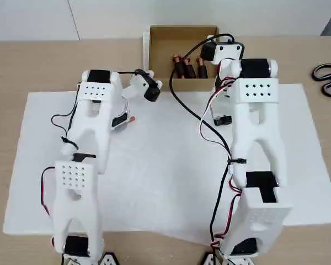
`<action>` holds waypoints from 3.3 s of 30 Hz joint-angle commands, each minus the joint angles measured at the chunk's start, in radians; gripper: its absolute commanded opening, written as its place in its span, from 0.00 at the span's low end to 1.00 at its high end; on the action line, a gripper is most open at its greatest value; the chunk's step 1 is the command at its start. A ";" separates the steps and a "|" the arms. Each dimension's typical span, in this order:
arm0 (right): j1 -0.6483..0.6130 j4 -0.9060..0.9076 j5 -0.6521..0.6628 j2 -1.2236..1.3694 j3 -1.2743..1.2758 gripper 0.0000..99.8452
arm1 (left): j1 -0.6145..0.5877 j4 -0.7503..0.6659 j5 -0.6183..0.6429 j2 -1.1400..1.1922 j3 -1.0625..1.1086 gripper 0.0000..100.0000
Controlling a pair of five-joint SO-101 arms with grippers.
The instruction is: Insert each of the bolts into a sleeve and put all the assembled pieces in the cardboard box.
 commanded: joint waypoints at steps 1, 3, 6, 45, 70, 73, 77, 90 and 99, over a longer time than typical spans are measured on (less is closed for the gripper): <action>0.004 0.007 0.008 -0.070 -0.003 0.00 | 0.015 0.009 -0.006 -0.008 -0.022 0.01; 0.004 0.007 0.008 -0.070 -0.003 0.00 | 0.025 0.044 -0.006 -0.008 -0.058 0.01; 0.004 0.007 0.008 -0.068 -0.003 0.00 | 0.026 0.055 -0.002 -0.009 -0.105 0.01; 0.005 0.007 0.008 -0.068 -0.003 0.00 | 0.094 0.048 -0.881 -0.466 0.527 0.01; 0.004 0.007 0.008 -0.067 -0.002 0.00 | 0.091 -0.002 -0.752 -0.408 0.472 0.13; 0.004 0.007 0.008 -0.067 -0.002 0.00 | 0.094 0.005 -0.600 -0.408 0.363 0.13; 0.004 0.007 0.006 -0.067 -0.002 0.00 | 0.097 0.046 -0.431 -0.408 0.189 0.13; 0.004 0.007 0.006 -0.067 -0.002 0.00 | 0.092 0.054 0.715 -0.410 -0.148 0.13; 0.004 0.008 0.006 -0.067 -0.002 0.00 | 0.098 0.055 1.490 -0.654 -0.077 0.13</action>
